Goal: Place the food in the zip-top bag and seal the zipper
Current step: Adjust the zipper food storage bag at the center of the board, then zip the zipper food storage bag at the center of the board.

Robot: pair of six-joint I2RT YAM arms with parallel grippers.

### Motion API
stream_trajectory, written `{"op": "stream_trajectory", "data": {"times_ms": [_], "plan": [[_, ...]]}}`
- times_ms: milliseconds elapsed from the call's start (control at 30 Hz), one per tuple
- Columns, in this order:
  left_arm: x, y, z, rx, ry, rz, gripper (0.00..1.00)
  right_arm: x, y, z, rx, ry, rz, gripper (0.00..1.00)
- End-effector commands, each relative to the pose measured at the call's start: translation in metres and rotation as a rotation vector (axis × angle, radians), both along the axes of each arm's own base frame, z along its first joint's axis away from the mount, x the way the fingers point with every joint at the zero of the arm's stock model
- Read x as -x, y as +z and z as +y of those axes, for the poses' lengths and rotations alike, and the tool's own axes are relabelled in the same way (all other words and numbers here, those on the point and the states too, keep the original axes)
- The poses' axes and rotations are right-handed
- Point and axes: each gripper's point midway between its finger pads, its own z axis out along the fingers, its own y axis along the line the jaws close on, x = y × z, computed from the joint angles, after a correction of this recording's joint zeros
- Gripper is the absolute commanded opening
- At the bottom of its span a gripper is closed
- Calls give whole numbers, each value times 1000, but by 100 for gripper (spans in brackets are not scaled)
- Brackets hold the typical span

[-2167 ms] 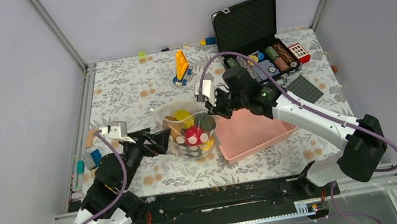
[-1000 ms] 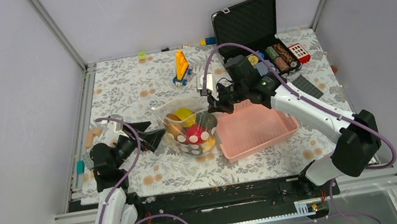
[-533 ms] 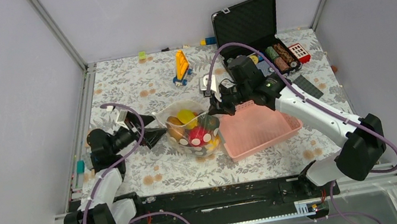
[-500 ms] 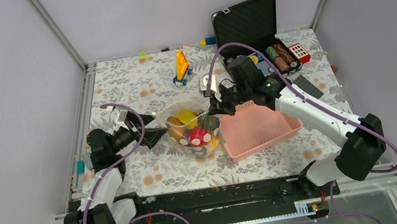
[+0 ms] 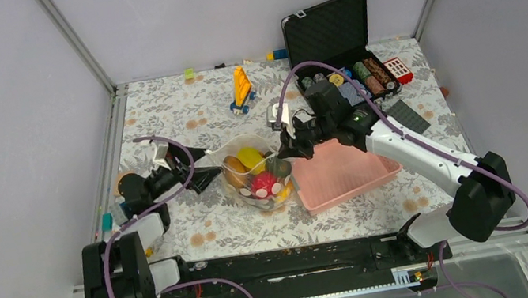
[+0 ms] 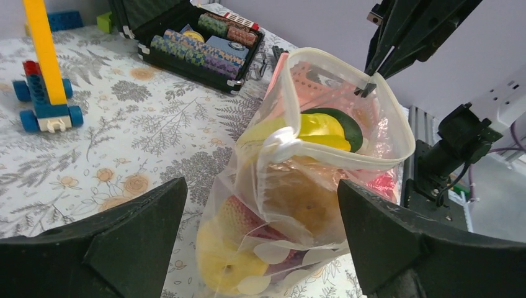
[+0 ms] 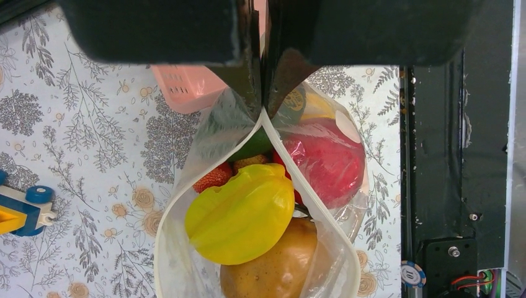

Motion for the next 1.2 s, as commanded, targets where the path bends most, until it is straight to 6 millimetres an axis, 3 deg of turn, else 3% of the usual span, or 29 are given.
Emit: {"op": "stream_trajectory", "data": {"times_ms": [0,300,700,833,1067,1167], "plan": [[-2,19,-4,18,-62,-79,93,-2,22,4,-69,-9,-45,0],[-5,13,-10,17,-92,-60,91,-1,22,2,-68,-13,-53,0],[-13,4,-15,33,-126,15,77,-7,20,0,-62,-55,-47,0],[-14,4,-16,38,-128,24,65,-9,17,-2,-54,-74,-40,0],[-11,9,-24,42,-156,20,35,-13,19,-1,-79,-99,-41,0],[-9,13,-24,42,-157,9,27,-20,19,-3,-81,-144,-43,0]]}}
